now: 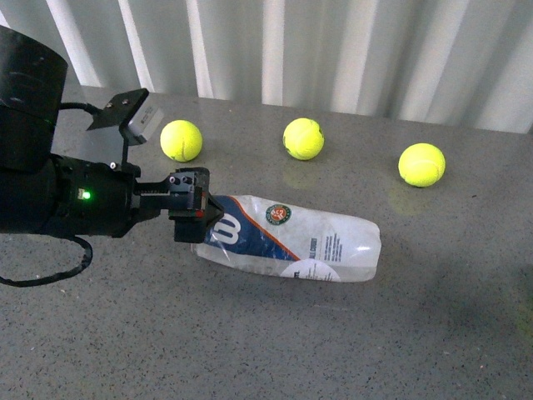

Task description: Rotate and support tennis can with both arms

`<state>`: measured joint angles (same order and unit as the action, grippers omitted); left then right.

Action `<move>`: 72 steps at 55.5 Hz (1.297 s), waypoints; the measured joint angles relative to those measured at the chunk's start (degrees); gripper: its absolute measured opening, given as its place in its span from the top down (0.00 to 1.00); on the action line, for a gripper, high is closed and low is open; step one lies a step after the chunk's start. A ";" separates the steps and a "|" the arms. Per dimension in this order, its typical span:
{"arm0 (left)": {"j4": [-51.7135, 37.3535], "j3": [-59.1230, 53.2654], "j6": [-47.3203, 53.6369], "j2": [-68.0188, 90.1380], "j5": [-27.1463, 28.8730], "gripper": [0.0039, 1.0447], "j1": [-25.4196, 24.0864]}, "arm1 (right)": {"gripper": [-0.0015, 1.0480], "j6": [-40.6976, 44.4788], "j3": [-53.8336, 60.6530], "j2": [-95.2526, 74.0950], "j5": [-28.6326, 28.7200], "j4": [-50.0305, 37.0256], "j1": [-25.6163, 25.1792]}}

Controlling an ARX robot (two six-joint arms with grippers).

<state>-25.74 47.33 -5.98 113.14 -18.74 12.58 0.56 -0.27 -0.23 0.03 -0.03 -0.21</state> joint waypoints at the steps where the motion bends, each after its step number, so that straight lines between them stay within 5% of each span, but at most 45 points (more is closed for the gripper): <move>1: -0.55 0.00 -0.63 0.48 -0.39 0.06 0.24 | 0.07 0.00 0.00 0.00 0.00 0.00 0.00; 18: -16.96 -0.28 -12.44 7.78 -4.35 0.06 4.46 | 0.07 0.00 0.00 0.00 0.02 0.00 0.00; 30: -20.72 -0.28 -16.94 12.09 -3.67 0.07 6.67 | 0.07 0.00 0.00 0.00 0.02 0.00 0.00; 60: -12.96 -0.24 -11.15 6.95 -3.52 0.96 7.13 | 0.07 0.00 0.00 0.00 0.02 0.00 0.00; 72: -0.92 2.12 -0.92 -2.16 -3.32 0.97 6.82 | 0.07 0.00 0.00 0.00 0.00 0.00 0.00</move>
<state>-26.65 49.45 -6.90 110.98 -22.06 19.40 0.56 -0.27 -0.23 0.03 -0.03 -0.21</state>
